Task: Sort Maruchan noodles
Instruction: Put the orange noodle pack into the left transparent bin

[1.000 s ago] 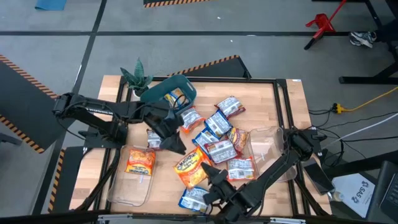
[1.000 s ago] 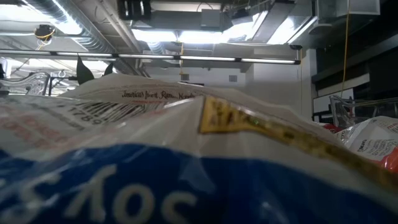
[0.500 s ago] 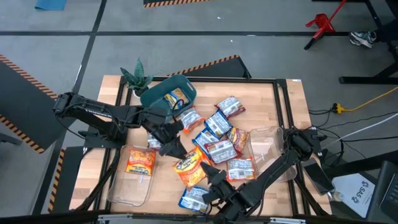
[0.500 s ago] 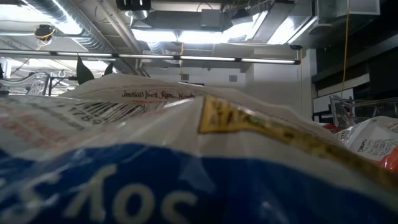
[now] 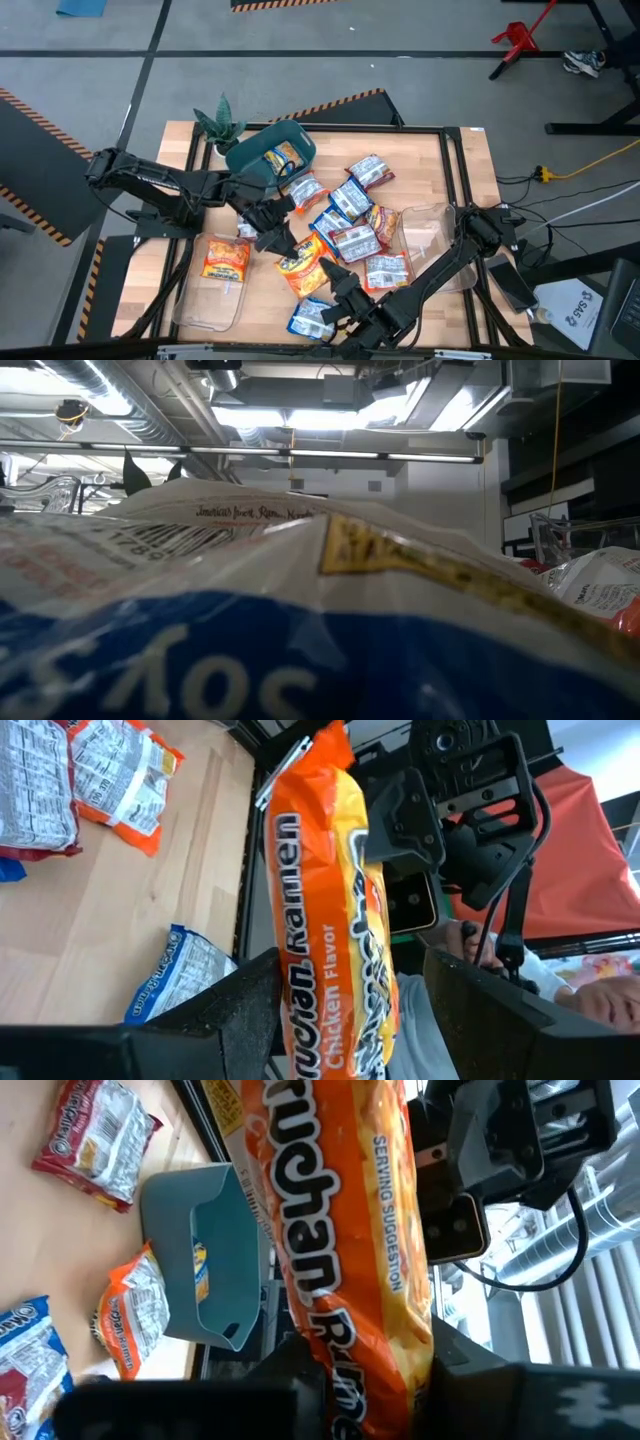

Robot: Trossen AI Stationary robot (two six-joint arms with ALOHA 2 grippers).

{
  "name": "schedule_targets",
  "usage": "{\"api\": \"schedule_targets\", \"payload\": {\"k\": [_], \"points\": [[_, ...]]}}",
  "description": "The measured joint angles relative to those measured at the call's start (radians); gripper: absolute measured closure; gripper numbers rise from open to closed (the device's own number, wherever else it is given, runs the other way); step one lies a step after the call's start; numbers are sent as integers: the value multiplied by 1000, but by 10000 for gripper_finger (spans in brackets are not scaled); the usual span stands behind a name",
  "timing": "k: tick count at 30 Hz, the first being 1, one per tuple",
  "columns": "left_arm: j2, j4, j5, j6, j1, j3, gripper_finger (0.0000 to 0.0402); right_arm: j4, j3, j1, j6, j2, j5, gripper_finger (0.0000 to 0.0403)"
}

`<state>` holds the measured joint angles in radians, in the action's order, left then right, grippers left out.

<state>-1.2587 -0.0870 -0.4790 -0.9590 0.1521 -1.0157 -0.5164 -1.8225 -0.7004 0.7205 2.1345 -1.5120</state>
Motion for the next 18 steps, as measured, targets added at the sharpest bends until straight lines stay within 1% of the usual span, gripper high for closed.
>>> {"api": "schedule_targets", "payload": {"k": [6,9,12,18], "points": [[0,-4,13,19,1,0,165,1,0,14,26,0,5,343],[-10,-1,17,24,1,0,165,23,0,22,68,0,-4,343],[-19,5,0,34,2,0,165,54,-14,31,102,2,9,343],[-49,41,-45,48,3,-4,166,52,-53,29,99,2,25,343]]}}
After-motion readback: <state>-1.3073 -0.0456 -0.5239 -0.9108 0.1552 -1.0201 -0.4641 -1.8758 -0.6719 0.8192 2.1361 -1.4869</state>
